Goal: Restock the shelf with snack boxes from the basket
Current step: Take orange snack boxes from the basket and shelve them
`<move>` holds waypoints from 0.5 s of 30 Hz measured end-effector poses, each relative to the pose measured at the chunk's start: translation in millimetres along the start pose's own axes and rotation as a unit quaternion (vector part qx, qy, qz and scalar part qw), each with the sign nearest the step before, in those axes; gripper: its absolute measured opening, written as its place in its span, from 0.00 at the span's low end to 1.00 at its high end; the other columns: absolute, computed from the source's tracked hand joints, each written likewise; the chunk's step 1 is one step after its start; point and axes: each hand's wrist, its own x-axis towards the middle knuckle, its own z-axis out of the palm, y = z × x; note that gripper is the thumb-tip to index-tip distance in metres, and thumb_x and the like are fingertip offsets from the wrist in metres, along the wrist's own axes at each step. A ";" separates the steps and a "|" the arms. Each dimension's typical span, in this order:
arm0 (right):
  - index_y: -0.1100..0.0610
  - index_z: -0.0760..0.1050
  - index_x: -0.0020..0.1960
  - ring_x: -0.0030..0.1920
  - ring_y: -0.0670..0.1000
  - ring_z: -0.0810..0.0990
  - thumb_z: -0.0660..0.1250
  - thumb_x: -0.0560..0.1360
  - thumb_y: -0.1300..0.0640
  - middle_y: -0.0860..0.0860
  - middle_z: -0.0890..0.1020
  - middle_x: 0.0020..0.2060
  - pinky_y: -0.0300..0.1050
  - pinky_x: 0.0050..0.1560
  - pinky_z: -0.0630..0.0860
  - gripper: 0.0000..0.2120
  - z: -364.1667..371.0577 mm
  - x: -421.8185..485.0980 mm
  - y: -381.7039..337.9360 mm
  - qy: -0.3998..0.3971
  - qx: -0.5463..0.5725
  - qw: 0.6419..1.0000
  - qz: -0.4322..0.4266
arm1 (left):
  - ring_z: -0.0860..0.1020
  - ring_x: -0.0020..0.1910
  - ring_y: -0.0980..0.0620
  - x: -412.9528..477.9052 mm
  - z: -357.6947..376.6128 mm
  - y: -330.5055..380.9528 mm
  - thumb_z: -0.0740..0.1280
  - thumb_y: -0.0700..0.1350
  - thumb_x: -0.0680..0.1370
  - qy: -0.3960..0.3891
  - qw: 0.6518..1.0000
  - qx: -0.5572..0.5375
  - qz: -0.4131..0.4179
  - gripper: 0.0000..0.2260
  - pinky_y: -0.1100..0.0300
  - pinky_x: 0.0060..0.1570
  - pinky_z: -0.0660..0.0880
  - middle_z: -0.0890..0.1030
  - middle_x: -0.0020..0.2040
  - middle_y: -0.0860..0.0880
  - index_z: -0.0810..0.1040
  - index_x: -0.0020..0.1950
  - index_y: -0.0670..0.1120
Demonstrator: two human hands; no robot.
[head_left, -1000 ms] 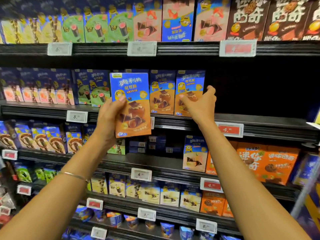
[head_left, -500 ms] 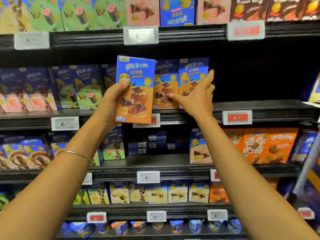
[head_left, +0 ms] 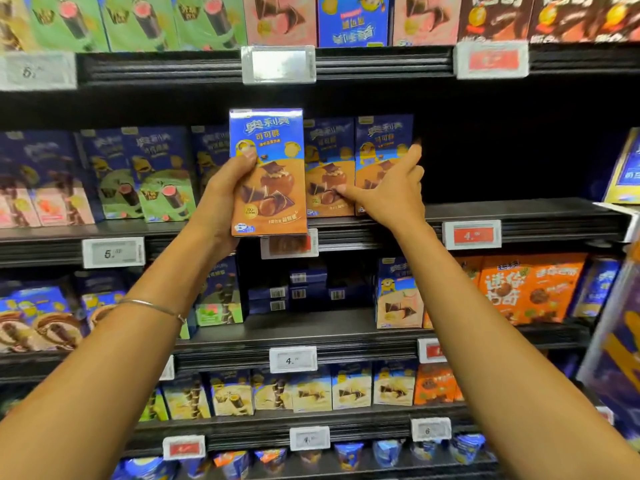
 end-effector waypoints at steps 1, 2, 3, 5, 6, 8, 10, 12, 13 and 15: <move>0.56 0.36 0.81 0.74 0.64 0.65 0.80 0.61 0.33 0.61 0.59 0.75 0.65 0.67 0.71 0.69 -0.7 -0.1 0.0 -0.003 0.001 1.000 0.002 | 0.89 0.46 0.49 -0.7 0.8 0.7 0.63 0.49 0.86 0.001 1.000 0.001 0.001 0.10 0.54 0.42 0.85 0.90 0.50 0.48 0.81 0.59 0.47; 0.57 0.36 0.81 0.74 0.65 0.63 0.80 0.61 0.32 0.61 0.59 0.75 0.65 0.68 0.70 0.70 -1.2 -0.9 -0.2 -0.004 -0.001 1.000 0.005 | 0.89 0.46 0.49 -1.5 2.0 1.3 0.63 0.49 0.86 0.003 1.000 0.003 0.002 0.10 0.53 0.42 0.85 0.90 0.49 0.48 0.81 0.59 0.47; 0.57 0.36 0.81 0.75 0.65 0.62 0.80 0.60 0.32 0.61 0.58 0.76 0.65 0.70 0.68 0.70 -1.8 -2.1 -0.5 0.000 -0.004 1.000 0.006 | 0.89 0.46 0.49 -2.9 3.3 2.3 0.62 0.49 0.87 0.005 1.000 0.004 0.003 0.10 0.53 0.42 0.85 0.90 0.49 0.48 0.81 0.59 0.47; 0.58 0.36 0.81 0.77 0.64 0.58 0.79 0.61 0.31 0.62 0.55 0.77 0.64 0.74 0.63 0.71 -4.3 -7.4 -2.3 0.036 -0.001 0.999 -0.006 | 0.89 0.46 0.50 -6.3 5.0 3.7 0.62 0.49 0.86 0.006 1.000 0.005 0.008 0.10 0.53 0.42 0.85 0.90 0.49 0.48 0.82 0.59 0.47; 0.59 0.37 0.82 0.77 0.63 0.57 0.78 0.61 0.31 0.62 0.55 0.77 0.63 0.75 0.61 0.69 -5.7 -11.7 -3.8 0.071 0.013 0.997 -0.020 | 0.89 0.46 0.50 -8.4 5.5 4.8 0.63 0.49 0.86 0.004 1.000 0.005 0.014 0.10 0.53 0.43 0.85 0.90 0.49 0.49 0.82 0.59 0.47; 0.59 0.45 0.82 0.76 0.60 0.60 0.76 0.65 0.32 0.59 0.58 0.76 0.60 0.74 0.63 0.62 -9.4 -25.1 -9.0 0.143 0.068 0.986 -0.061 | 0.89 0.47 0.50 -15.6 9.2 9.0 0.64 0.51 0.83 0.005 0.999 0.008 0.034 0.11 0.53 0.46 0.85 0.90 0.50 0.49 0.82 0.59 0.47; 0.56 0.59 0.79 0.70 0.54 0.68 0.73 0.69 0.34 0.54 0.67 0.70 0.53 0.70 0.70 0.48 -12.4 -41.9 -16.5 0.138 0.155 0.971 -0.120 | 0.88 0.49 0.47 -24.8 15.6 12.0 0.65 0.51 0.79 0.017 0.998 0.012 0.061 0.14 0.50 0.51 0.85 0.89 0.52 0.47 0.83 0.59 0.45; 0.53 0.70 0.71 0.62 0.45 0.76 0.70 0.70 0.33 0.48 0.75 0.63 0.42 0.60 0.76 0.36 -14.9 -60.1 -28.0 0.027 0.242 0.958 -0.153 | 0.85 0.56 0.39 -33.4 23.2 11.4 0.65 0.49 0.79 0.031 0.995 0.024 0.096 0.21 0.44 0.59 0.82 0.86 0.59 0.39 0.80 0.65 0.36; 0.51 0.72 0.68 0.59 0.42 0.78 0.69 0.69 0.32 0.46 0.77 0.61 0.38 0.57 0.77 0.35 -15.4 -68.0 -33.8 -0.041 0.266 0.950 -0.157 | 0.83 0.58 0.34 -36.8 26.7 9.7 0.65 0.48 0.79 0.037 0.993 0.029 0.108 0.25 0.41 0.61 0.80 0.83 0.62 0.33 0.76 0.69 0.32; 0.49 0.73 0.66 0.59 0.42 0.80 0.71 0.68 0.32 0.45 0.80 0.61 0.42 0.58 0.79 0.33 -12.8 -79.1 -40.8 -0.142 0.279 0.936 -0.158 | 0.79 0.64 0.26 -42.3 33.3 4.5 0.65 0.47 0.78 0.043 0.993 0.021 0.106 0.29 0.34 0.66 0.77 0.79 0.67 0.28 0.70 0.73 0.28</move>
